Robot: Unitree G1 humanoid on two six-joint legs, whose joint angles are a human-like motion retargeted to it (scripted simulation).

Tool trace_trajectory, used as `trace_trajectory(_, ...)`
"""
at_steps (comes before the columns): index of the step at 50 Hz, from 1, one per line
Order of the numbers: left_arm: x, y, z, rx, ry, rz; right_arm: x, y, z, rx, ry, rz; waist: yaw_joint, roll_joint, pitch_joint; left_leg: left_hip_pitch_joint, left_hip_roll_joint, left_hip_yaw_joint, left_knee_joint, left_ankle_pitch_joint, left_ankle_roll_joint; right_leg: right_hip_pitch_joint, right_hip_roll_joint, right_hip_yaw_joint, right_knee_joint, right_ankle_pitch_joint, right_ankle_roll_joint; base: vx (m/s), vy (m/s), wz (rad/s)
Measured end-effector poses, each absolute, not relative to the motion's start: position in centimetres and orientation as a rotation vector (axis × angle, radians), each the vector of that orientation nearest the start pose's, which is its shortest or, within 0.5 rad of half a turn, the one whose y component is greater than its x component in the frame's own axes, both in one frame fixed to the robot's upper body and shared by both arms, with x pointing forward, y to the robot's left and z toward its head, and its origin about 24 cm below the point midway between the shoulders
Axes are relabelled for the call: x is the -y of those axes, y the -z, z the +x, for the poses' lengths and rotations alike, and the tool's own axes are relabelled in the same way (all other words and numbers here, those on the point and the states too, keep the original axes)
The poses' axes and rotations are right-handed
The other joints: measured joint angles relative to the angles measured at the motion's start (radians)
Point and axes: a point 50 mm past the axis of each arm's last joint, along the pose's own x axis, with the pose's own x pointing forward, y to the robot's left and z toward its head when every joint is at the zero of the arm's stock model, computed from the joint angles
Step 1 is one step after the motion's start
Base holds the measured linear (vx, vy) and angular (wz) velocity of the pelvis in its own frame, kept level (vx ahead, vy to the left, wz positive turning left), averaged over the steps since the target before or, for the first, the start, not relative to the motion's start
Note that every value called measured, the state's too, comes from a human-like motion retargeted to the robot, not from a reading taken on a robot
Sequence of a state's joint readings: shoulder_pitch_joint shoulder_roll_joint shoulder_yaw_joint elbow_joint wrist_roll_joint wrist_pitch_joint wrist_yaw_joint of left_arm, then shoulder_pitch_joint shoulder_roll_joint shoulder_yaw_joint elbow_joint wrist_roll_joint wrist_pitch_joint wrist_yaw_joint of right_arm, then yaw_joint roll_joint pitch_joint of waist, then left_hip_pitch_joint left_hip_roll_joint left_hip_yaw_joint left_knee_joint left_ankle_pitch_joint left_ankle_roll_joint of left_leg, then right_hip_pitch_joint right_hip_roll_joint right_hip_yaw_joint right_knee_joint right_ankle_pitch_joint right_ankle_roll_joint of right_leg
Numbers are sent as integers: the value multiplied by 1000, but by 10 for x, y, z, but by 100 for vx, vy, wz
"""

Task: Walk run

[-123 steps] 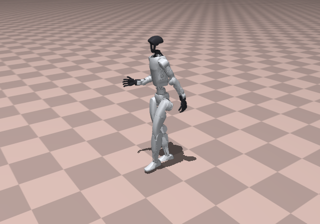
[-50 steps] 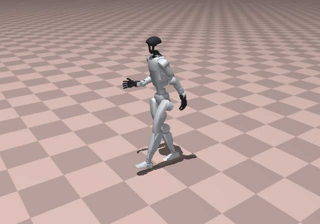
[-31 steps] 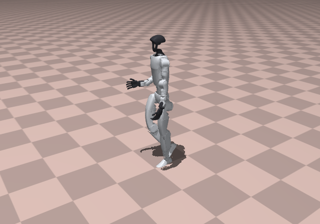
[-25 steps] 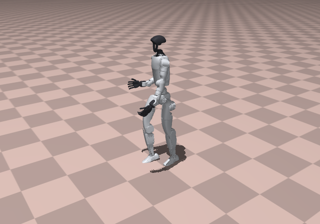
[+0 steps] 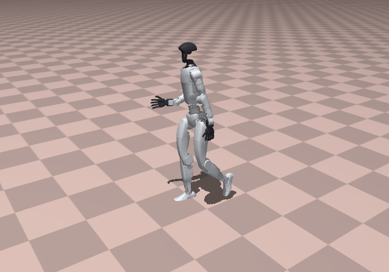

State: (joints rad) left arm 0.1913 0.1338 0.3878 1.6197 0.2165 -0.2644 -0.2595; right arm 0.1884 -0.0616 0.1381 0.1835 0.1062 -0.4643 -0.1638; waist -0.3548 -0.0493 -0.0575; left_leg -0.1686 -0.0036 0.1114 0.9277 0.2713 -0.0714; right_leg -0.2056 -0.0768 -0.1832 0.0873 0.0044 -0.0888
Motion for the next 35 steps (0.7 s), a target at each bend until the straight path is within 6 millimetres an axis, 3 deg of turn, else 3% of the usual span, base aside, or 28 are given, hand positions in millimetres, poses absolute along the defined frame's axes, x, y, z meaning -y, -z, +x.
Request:
trace_trajectory(4, -176, 158, -120, -1684, -144, -329, 149, -18, 215, 170, 74, 76, 91, -34, 0, -161, 9, 99, -70, -173, 69, 50, 40, 30, -25, -27, -15, 70, -27, -106)
trace_trajectory(8, -163, 140, -170, -1872, -181, -483, 156, -32, 222, 239, 41, 81, 153, -8, 2, -258, -25, 112, -361, -215, 100, 98, 115, 52, -35, -71, -29, 70, -13, -64)
trace_trajectory(11, -154, 132, -185, -1929, -189, -577, 159, -35, 223, 254, 26, 78, 157, 23, 19, -269, -47, 124, -608, -232, 128, 153, 168, 39, -41, -107, -41, 80, -5, -12)
trace_trajectory(14, -152, 134, -183, -1908, -205, -591, 161, -34, 218, 254, 48, 77, 195, 22, 27, -291, -107, 140, -839, -303, 125, 211, 193, 36, -38, -143, -53, 81, -7, -30)
trace_trajectory(18, -165, 144, -162, -1820, -238, -522, 161, -23, 204, 212, 94, 103, 235, -2, 34, -278, -169, 102, -935, -325, 95, 276, 208, 10, -14, -155, -53, 88, -10, -2)
trace_trajectory(20, -170, 151, -145, -1765, -260, -504, 158, -16, 198, 175, 105, 127, 278, -19, 37, -268, -159, 107, -878, -284, 166, 303, 211, 24, 8, -117, -40, 98, -12, -68)
trace_trajectory(21, -172, 154, -137, -1732, -273, -501, 157, -11, 195, 151, 107, 138, 305, -30, 32, -262, -154, 112, -867, -250, 174, 314, 204, 20, 22, -77, -27, 112, -10, -90)
trace_trajectory(24, -180, 162, -110, -1622, -316, -507, 150, 2, 188, 76, 100, 152, 338, -61, -2, -236, -150, 65, -835, -198, 197, 319, 173, -23, 96, 128, 24, 101, -9, -66)
trace_trajectory(27, -187, 168, -83, -1532, -376, -541, 135, 11, 182, 11, 36, 126, 309, -52, -26, -219, -111, 36, -760, -261, 225, 262, 185, 13, 282, 419, 79, 121, -3, -47)
trace_trajectory(29, -193, 172, -56, -1472, -379, -533, 130, 11, 181, 7, -15, 86, 286, -30, -21, -159, -77, 85, -736, -313, 231, 177, 188, 13, 506, 519, 102, 96, 3, -19)
trace_trajectory(30, -196, 174, -41, -1440, -366, -518, 130, 9, 182, 17, -37, 63, 277, -33, -15, -116, -93, 101, -739, -337, 237, 130, 154, -12, 649, 519, 114, 84, 5, -33)
trace_trajectory(32, -207, 175, -3, -1346, -321, -457, 128, 4, 187, 50, -86, 47, 283, 38, -35, -85, -24, 70, -764, -358, 221, 75, 175, -87, 649, 482, 84, 73, 3, -57)
trace_trajectory(35, -221, 169, 56, -1186, -212, -335, 130, 0, 188, 73, -127, 43, 250, 80, -38, -17, 1, 88, -790, -383, 213, -36, 140, -147, 710, 315, 41, 81, 1, 24)
